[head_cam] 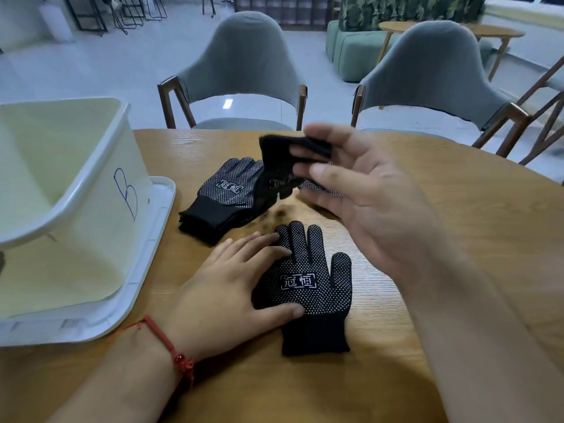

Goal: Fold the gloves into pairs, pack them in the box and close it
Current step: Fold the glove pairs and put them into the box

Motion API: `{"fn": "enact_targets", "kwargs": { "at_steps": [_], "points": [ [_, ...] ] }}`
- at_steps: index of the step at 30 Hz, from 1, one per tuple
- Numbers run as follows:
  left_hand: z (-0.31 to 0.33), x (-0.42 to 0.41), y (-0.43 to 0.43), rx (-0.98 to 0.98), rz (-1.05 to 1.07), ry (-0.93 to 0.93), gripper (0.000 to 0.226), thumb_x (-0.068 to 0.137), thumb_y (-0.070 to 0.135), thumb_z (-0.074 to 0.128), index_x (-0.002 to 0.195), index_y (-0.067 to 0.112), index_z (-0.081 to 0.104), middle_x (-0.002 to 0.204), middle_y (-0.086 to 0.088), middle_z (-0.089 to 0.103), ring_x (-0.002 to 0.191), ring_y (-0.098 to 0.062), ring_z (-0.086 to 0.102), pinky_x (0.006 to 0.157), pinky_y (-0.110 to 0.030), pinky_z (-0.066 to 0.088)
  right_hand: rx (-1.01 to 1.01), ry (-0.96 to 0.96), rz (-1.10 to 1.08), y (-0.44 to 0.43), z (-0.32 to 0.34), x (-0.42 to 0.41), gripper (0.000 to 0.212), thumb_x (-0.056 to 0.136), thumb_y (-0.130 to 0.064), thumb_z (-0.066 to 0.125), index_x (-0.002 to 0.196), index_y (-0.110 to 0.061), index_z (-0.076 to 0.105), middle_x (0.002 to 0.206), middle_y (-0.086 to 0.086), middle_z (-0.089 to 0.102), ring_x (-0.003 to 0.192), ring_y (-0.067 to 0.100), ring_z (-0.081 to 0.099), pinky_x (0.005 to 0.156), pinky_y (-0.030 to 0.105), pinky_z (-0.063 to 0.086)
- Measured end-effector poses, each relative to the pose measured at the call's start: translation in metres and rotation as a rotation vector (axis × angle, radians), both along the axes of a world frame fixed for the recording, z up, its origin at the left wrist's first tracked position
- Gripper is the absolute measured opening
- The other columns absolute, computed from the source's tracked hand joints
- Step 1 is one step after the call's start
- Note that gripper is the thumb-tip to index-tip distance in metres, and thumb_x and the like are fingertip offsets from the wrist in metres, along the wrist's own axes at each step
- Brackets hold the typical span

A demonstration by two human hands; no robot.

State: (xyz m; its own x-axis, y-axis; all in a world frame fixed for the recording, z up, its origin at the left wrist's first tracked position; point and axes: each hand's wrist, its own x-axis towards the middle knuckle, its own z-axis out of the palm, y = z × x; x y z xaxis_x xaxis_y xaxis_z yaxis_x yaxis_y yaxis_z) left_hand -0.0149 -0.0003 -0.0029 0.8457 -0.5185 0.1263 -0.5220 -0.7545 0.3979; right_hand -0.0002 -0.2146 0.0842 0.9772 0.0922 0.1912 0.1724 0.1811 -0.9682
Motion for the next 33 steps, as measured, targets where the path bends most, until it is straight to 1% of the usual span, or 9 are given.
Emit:
{"fn": "enact_targets", "kwargs": {
  "at_steps": [6,10,13,16,18,22,25,28,33],
  "points": [
    [-0.003,0.002,-0.002,0.055,0.012,-0.008,0.102,0.073,0.099,0.033,0.157,0.041,0.036,0.167,0.024,0.023,0.157,0.004,0.008,0.131,-0.033,0.006,-0.114,0.143,-0.04,-0.016,-0.031,-0.025,0.036,0.097,0.006,0.067,0.121,-0.02,0.071,0.115,0.003,0.081,0.104,0.011,0.072,0.101,0.041,0.053],
    [-0.005,0.001,0.0,0.027,0.017,-0.026,0.105,0.074,0.098,0.034,0.156,0.033,0.042,0.168,0.018,0.028,0.157,0.0,0.012,0.131,-0.033,0.006,-0.205,0.1,-0.066,-0.021,-0.039,-0.033,0.038,0.09,0.008,0.075,0.114,-0.022,0.075,0.107,0.004,0.082,0.096,0.01,0.074,0.091,0.028,0.055],
    [-0.006,0.001,0.002,-0.009,0.0,-0.043,0.1,0.078,0.094,0.041,0.154,0.029,0.048,0.166,0.013,0.036,0.157,-0.003,0.019,0.13,-0.035,0.014,-0.329,0.038,-0.108,-0.025,-0.044,-0.04,0.04,0.088,0.002,0.082,0.111,-0.03,0.077,0.096,0.001,0.08,0.084,0.01,0.072,0.084,0.027,0.057],
    [-0.005,0.005,0.004,-0.018,-0.019,-0.052,0.094,0.082,0.09,0.045,0.153,0.028,0.049,0.165,0.013,0.036,0.156,-0.001,0.019,0.129,-0.033,0.017,-0.627,-0.068,-0.251,-0.028,-0.055,-0.048,0.025,0.086,-0.019,0.088,0.101,-0.036,0.079,0.075,-0.013,0.067,0.065,0.006,0.058,0.065,0.023,0.046],
    [-0.004,0.007,0.005,-0.018,-0.03,-0.05,0.088,0.085,0.085,0.045,0.154,0.03,0.047,0.166,0.016,0.033,0.157,0.003,0.014,0.13,-0.033,0.017,-0.938,-0.195,-0.375,-0.027,-0.062,-0.05,0.01,0.083,-0.038,0.085,0.089,-0.038,0.078,0.076,-0.014,0.059,0.066,0.009,0.056,0.059,0.024,0.039],
    [-0.006,0.008,0.001,-0.038,-0.014,-0.093,0.074,0.088,0.07,0.051,0.147,0.026,0.053,0.159,0.01,0.046,0.153,-0.003,0.029,0.126,-0.034,0.023,-1.254,-0.252,-0.441,-0.017,-0.07,-0.052,0.028,0.084,-0.062,0.063,0.077,-0.036,0.071,0.08,-0.014,0.048,0.075,0.006,0.048,0.058,0.024,0.034],
    [-0.009,0.007,0.0,-0.022,-0.015,-0.121,0.072,0.09,0.069,0.052,0.145,0.023,0.055,0.157,0.006,0.049,0.152,-0.008,0.033,0.125,-0.035,0.024,-1.234,-0.314,-0.314,-0.019,-0.078,-0.052,0.016,0.091,-0.048,0.064,0.09,-0.037,0.074,0.095,-0.019,0.057,0.089,0.01,0.052,0.074,0.031,0.05],
    [-0.01,0.006,-0.001,0.001,-0.01,-0.123,0.082,0.09,0.078,0.048,0.149,0.02,0.053,0.161,0.006,0.045,0.156,-0.008,0.028,0.127,-0.034,0.022,-1.108,-0.31,-0.208,-0.02,-0.08,-0.05,0.015,0.095,-0.039,0.065,0.105,-0.036,0.076,0.108,-0.024,0.068,0.102,0.01,0.064,0.089,0.036,0.053],
    [-0.009,0.004,-0.001,0.036,0.029,-0.125,0.095,0.089,0.086,0.043,0.152,0.016,0.05,0.161,0.003,0.046,0.153,-0.009,0.029,0.126,-0.027,0.016,-0.999,-0.383,-0.289,-0.011,-0.077,-0.056,0.023,0.097,-0.025,0.071,0.117,-0.034,0.078,0.107,-0.023,0.075,0.101,0.006,0.07,0.088,0.03,0.054]
  ]
}}
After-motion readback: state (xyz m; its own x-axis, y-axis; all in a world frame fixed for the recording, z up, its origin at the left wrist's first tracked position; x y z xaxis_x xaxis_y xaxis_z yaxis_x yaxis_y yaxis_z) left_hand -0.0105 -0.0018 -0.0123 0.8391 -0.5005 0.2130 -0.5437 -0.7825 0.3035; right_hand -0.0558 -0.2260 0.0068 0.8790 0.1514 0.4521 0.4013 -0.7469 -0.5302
